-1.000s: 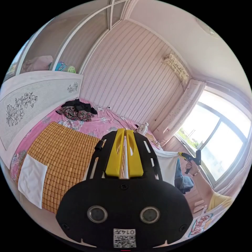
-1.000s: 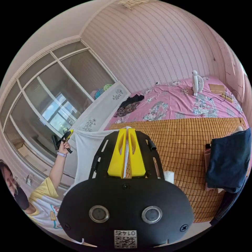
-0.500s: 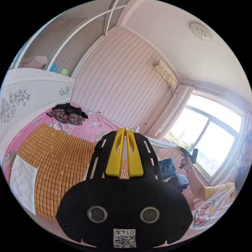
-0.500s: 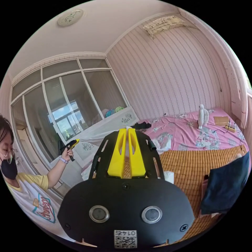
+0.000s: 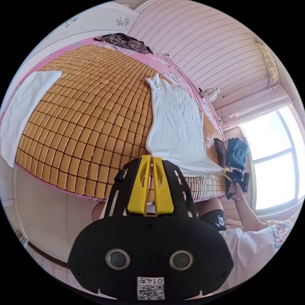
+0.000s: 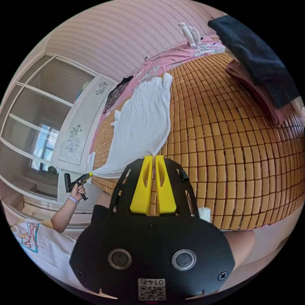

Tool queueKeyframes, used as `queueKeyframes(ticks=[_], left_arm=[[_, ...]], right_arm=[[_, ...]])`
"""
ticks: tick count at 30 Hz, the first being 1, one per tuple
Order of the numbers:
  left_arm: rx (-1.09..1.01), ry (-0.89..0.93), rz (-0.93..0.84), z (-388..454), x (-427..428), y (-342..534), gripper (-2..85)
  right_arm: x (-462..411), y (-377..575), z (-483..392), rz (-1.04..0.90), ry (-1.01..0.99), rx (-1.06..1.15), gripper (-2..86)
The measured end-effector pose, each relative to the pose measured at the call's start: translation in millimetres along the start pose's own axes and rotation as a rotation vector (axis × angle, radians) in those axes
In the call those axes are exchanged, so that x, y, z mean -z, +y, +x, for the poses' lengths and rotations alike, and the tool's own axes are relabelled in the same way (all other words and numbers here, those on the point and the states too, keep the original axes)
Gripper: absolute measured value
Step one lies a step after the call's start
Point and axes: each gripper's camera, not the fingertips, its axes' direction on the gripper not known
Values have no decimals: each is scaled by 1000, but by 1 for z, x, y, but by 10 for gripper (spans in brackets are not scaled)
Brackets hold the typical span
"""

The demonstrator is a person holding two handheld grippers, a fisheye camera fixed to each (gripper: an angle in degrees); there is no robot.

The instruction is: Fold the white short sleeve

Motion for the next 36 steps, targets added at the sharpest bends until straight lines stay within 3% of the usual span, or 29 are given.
queueKeyframes(ticks=[11,20,25,36], left_arm=[[-55,-62,-129,-8,-27,-9,-10],[-14,-41,-147,-18,-50,-36,-9],[0,-69,-170,-20,-61,-49,-9],[16,-157,-207,-16,-72,-61,6]], right_arm=[[-25,10,26,-139,-24,-83,15],[-63,-13,7,-242,164,3,79],[-91,-30,-1,-299,327,47,43],[-96,-48,3,-356,216,24,13]])
